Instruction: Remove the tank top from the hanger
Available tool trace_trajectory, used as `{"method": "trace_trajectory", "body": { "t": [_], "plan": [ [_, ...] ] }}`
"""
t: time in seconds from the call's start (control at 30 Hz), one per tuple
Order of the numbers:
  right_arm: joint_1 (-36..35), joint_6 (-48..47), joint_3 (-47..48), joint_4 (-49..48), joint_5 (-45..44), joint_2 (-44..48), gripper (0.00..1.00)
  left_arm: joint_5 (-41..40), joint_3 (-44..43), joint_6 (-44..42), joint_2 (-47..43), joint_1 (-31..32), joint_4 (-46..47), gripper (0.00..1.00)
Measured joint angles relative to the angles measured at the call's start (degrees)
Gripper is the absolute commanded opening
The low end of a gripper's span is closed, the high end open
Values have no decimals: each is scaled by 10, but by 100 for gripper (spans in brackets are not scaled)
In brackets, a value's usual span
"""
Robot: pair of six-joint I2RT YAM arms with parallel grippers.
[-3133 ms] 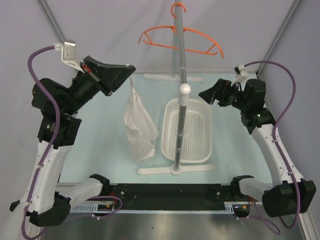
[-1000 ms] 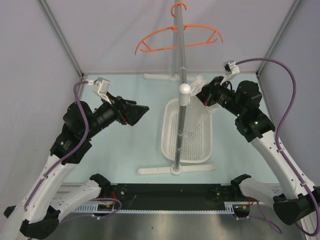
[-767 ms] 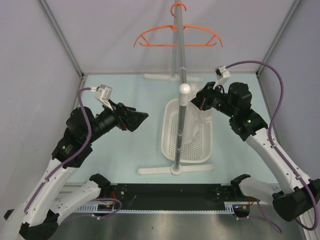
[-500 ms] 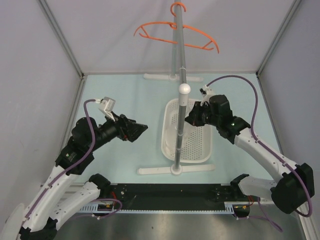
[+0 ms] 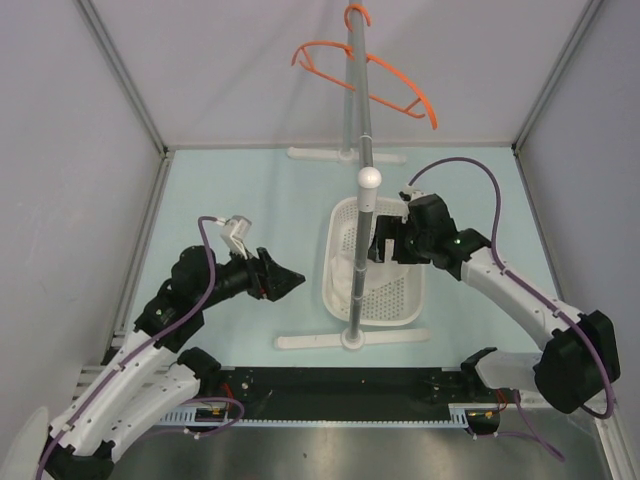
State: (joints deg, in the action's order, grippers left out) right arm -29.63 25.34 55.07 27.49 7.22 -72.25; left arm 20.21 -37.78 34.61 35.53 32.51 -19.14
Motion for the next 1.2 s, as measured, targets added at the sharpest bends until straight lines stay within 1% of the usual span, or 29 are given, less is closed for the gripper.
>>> {"method": "trace_trajectory", "body": {
  "t": [0.17, 0.23, 0.33, 0.5, 0.67, 0.73, 0.8, 0.87, 0.97, 1.1, 1.2],
  "plan": [
    [-10, 2, 0, 38, -26, 54, 100, 8, 0, 1, -7, 0, 13, 83],
    [-12, 11, -9, 45, -31, 95, 100, 10, 3, 3, -10, 0, 19, 83],
    [-14, 36, -47, 43, -34, 170, 100, 10, 18, 11, -20, 0, 33, 83],
    [-18, 98, -174, 27, -56, 359, 100, 11, 73, 39, -51, 2, 75, 83],
    [-20, 172, -274, 32, -137, 602, 100, 13, 129, 67, -88, 3, 114, 84],
    [-20, 205, -294, 44, -178, 674, 100, 12, 151, 76, -108, 3, 130, 84],
    [-20, 230, -298, 65, -211, 691, 100, 12, 172, 87, -130, 3, 142, 85],
    [-20, 245, -304, 78, -236, 672, 100, 10, 201, 101, -159, 3, 165, 85],
    [-22, 259, -329, 89, -251, 660, 100, 7, 260, 125, -206, 4, 214, 86],
    [-22, 279, -369, 101, -271, 687, 100, -6, 343, 171, -264, 4, 272, 87],
    [-22, 289, -393, 95, -278, 690, 100, -20, 359, 214, -313, 4, 308, 88]
  ]
}}
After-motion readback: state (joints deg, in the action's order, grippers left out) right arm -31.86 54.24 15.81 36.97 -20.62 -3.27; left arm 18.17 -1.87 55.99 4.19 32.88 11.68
